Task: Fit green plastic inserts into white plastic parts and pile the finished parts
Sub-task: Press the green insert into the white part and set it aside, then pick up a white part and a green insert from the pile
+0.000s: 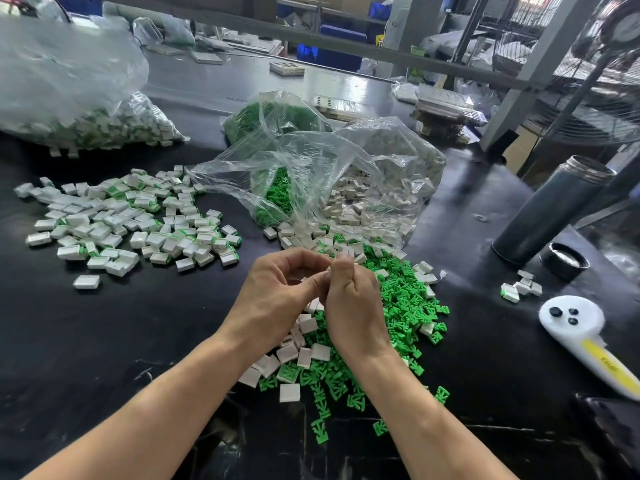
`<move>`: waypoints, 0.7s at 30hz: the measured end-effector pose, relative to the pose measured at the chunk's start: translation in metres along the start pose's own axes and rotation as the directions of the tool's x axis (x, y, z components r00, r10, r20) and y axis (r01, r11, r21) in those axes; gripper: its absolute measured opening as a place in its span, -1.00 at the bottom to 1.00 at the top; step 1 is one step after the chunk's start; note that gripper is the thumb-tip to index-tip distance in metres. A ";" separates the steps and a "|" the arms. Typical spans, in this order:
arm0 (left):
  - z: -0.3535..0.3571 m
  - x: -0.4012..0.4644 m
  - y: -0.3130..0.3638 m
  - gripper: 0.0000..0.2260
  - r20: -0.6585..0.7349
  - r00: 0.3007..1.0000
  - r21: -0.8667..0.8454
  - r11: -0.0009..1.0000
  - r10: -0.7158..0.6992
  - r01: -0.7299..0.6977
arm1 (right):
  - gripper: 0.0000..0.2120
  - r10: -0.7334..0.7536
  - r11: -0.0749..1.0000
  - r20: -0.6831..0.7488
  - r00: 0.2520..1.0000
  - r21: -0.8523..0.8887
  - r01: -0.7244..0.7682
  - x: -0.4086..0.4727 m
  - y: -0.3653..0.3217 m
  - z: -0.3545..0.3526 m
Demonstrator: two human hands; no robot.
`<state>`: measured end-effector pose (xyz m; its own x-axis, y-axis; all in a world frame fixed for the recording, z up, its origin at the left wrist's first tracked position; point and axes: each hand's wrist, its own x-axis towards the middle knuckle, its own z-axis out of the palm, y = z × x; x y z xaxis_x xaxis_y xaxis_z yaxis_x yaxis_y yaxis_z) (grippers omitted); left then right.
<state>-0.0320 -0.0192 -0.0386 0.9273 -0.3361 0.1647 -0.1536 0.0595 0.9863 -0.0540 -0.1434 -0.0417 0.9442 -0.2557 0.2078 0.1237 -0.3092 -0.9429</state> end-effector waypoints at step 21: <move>-0.012 0.007 0.003 -0.91 -0.137 0.990 0.085 0.996 0.029 -0.017 | -0.86 -0.055 0.997 -0.008 0.998 0.057 0.055 0.002 0.001 -0.023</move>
<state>-0.0219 -0.0095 -0.0348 0.9605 -0.2021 0.1912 -0.1981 -0.0145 0.9801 -0.0588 -0.1657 -0.0360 0.9337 -0.2453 0.2609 0.1925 -0.2704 -0.9433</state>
